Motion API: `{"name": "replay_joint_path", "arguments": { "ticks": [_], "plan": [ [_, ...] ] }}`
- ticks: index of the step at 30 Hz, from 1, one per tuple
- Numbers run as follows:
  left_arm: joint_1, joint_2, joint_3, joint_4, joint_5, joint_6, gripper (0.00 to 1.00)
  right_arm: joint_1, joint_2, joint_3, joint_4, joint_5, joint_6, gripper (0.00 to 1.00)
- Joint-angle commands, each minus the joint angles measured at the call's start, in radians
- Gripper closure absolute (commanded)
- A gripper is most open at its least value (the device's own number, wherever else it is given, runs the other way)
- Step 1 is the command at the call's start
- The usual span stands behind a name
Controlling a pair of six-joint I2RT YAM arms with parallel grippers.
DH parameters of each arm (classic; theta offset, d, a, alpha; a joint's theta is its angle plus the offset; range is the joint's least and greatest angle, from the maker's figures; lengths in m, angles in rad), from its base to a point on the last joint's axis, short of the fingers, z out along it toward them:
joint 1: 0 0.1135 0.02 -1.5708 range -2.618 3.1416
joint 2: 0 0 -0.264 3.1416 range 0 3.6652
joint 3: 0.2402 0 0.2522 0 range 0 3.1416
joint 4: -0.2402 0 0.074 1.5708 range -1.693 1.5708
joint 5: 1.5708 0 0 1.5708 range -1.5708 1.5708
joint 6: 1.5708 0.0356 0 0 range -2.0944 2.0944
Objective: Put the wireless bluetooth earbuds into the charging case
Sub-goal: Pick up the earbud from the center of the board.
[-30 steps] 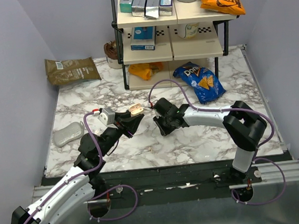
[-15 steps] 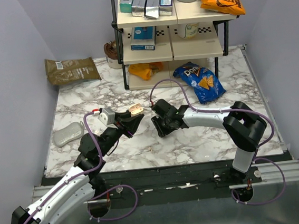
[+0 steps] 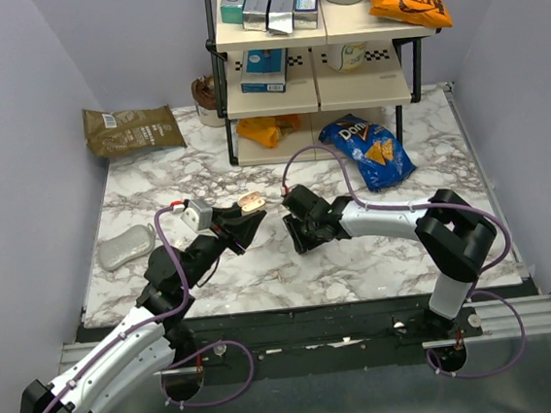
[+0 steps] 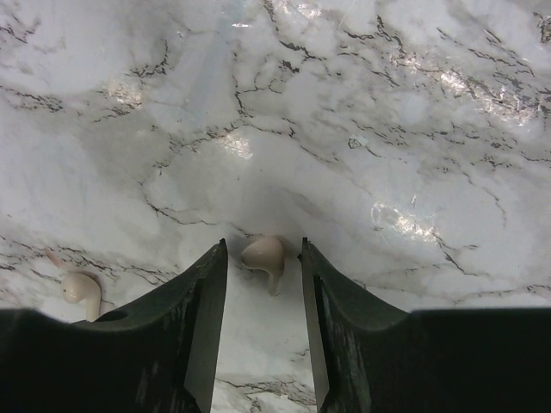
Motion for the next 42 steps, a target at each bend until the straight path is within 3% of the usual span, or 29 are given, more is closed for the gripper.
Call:
{"name": "replay_joint_path", "arguments": {
  "ticks": [1, 16, 19, 26, 33, 42],
  "plan": [
    [-0.007, -0.014, 0.005, 0.003, -0.009, -0.012, 1.00, 0.017, 0.010, -0.041, -0.056, 0.021, 0.028, 0.52],
    [-0.012, -0.023, 0.002, -0.005, -0.018, -0.007, 1.00, 0.029, 0.021, -0.031, -0.059, 0.007, 0.025, 0.69],
    [-0.012, -0.020, 0.003, -0.002, -0.017, -0.009, 1.00, 0.027, 0.015, -0.035, -0.059, 0.006, 0.027, 0.75],
    [-0.012, -0.022, 0.005, -0.007, -0.018, -0.007, 1.00, 0.029, -0.020, -0.032, -0.062, 0.044, 0.031, 0.99],
    [-0.012, -0.014, 0.018, -0.005, -0.026, 0.005, 1.00, 0.027, -0.154, 0.013, -0.114, 0.171, 0.007, 0.99],
    [-0.013, 0.039, 0.074, 0.032, -0.041, 0.052, 1.00, 0.027, -0.321, 0.194, -0.228, 0.284, -0.096, 0.99]
  ]
}}
